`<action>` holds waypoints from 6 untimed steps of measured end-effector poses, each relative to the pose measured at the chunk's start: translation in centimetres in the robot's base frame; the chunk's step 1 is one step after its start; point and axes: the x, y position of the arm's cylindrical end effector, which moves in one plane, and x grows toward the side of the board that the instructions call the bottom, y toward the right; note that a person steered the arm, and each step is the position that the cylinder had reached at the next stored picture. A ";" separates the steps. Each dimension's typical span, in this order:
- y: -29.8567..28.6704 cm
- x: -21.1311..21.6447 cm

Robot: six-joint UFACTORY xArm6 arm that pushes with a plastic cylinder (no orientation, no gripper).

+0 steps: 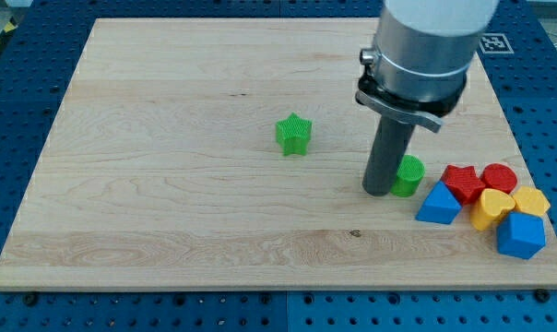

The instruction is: Push blue triangle and red star a bit right

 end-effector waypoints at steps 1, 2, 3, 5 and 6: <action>2.0 1.6; 5.0 1.6; 5.8 1.6; 5.9 2.9; 5.7 1.3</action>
